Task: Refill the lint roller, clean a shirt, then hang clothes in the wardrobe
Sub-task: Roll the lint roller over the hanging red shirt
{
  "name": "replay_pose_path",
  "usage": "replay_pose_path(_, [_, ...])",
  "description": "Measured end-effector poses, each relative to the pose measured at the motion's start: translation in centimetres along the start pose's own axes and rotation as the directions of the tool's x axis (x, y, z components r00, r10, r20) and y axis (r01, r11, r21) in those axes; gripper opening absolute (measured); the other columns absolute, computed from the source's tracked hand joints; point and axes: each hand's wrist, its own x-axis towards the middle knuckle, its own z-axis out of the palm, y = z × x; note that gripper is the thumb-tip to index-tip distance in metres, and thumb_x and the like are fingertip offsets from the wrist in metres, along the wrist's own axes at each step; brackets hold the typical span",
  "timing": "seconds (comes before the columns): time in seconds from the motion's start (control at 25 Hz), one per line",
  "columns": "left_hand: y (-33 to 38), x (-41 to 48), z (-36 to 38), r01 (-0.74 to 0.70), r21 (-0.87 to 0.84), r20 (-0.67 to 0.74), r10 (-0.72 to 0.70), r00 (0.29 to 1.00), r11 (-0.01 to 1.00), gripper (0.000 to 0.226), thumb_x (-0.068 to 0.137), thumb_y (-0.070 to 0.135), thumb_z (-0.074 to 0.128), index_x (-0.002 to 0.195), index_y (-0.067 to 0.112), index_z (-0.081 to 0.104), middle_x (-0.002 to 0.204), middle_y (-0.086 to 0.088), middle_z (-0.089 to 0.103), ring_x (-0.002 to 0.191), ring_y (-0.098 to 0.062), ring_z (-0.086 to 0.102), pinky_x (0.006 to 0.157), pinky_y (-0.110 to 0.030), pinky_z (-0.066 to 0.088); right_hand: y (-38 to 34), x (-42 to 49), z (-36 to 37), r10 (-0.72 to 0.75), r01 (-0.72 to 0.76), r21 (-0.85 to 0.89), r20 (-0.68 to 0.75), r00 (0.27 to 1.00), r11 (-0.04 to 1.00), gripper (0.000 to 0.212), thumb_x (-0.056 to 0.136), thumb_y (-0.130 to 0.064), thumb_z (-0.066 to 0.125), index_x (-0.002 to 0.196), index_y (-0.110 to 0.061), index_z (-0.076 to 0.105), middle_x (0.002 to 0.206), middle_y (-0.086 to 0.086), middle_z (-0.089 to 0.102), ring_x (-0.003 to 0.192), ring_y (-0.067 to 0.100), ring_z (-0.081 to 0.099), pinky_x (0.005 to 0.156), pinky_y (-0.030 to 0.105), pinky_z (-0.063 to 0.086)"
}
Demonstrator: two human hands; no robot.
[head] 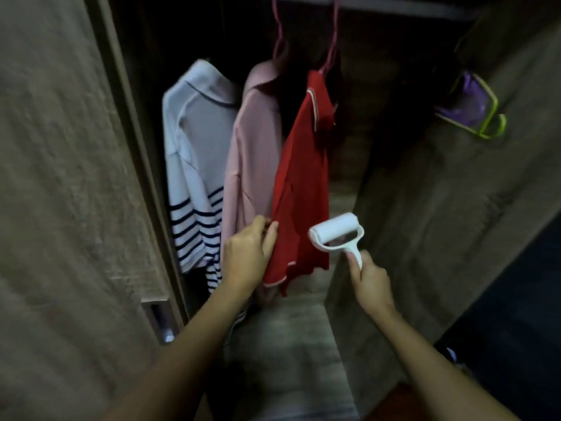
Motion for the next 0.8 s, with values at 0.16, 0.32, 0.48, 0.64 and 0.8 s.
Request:
replay_pose_path(0.16, [3.0, -2.6, 3.5, -0.034, -0.146, 0.008, 0.036, 0.999, 0.989, 0.041, 0.09, 0.024, 0.049, 0.124, 0.001, 0.056, 0.118, -0.015, 0.065, 0.107, -0.021, 0.056, 0.095, -0.022, 0.039, 3.0, -2.7, -3.4, 0.054, -0.06, -0.052, -0.116, 0.992, 0.997, 0.041, 0.093, -0.049, 0.033, 0.089, -0.011, 0.046, 0.082, 0.024, 0.066, 0.079, 0.046, 0.061, 0.066, 0.046, 0.049])
replay_pose_path(0.32, [7.9, -5.4, 6.9, -0.077, -0.263, 0.196, 0.131, 0.972, 0.962, 0.047, 0.091, 0.025, 0.042, 0.129, -0.001, 0.052, 0.132, -0.018, 0.056, 0.123, -0.025, 0.053, 0.105, -0.027, 0.035, 6.5, -5.4, -6.7, 0.073, -0.081, -0.049, -0.156, 0.985, 0.995, 0.048, 0.09, -0.056, 0.028, 0.09, -0.011, 0.047, 0.082, 0.021, 0.067, 0.078, 0.042, 0.062, 0.066, 0.045, 0.049])
replay_pose_path(0.48, [15.6, -9.7, 10.3, -0.029, -0.233, 0.514, 0.149, 0.845, 0.972, 0.064, 0.091, 0.042, 0.022, 0.141, 0.006, 0.039, 0.148, -0.013, 0.037, 0.139, -0.025, 0.034, 0.113, -0.032, 0.021, 12.0, -9.5, -12.0, 0.142, -0.155, -0.052, -0.195, 0.971, 0.987, 0.039, 0.095, -0.047, 0.033, 0.095, -0.012, 0.051, 0.085, 0.019, 0.067, 0.079, 0.038, 0.063, 0.063, 0.038, 0.045])
replay_pose_path(0.64, [25.3, -15.7, 14.6, -0.011, -0.254, 0.644, 0.178, 0.744, 0.967, 0.058, 0.094, 0.037, 0.023, 0.146, 0.011, 0.027, 0.155, -0.007, 0.024, 0.145, -0.021, 0.018, 0.116, -0.031, 0.01, 20.4, -15.5, -20.1, 0.203, -0.231, -0.11, -0.225, 0.953, 0.967, 0.039, 0.094, -0.051, 0.03, 0.094, -0.017, 0.048, 0.079, 0.015, 0.067, 0.076, 0.039, 0.063, 0.066, 0.043, 0.049])
replay_pose_path(0.8, [37.8, -24.7, 19.3, -0.025, -0.289, 0.706, 0.231, 0.669, 0.957, 0.052, 0.101, 0.03, 0.033, 0.148, 0.013, 0.02, 0.157, -0.005, 0.018, 0.146, -0.018, 0.011, 0.117, -0.033, 0.006, 31.2, -23.7, -29.4, 0.324, -0.366, -0.147, -0.248, 0.913, 0.919, 0.038, 0.093, -0.055, 0.028, 0.085, -0.02, 0.041, 0.067, 0.006, 0.06, 0.07, 0.035, 0.06, 0.065, 0.041, 0.047])
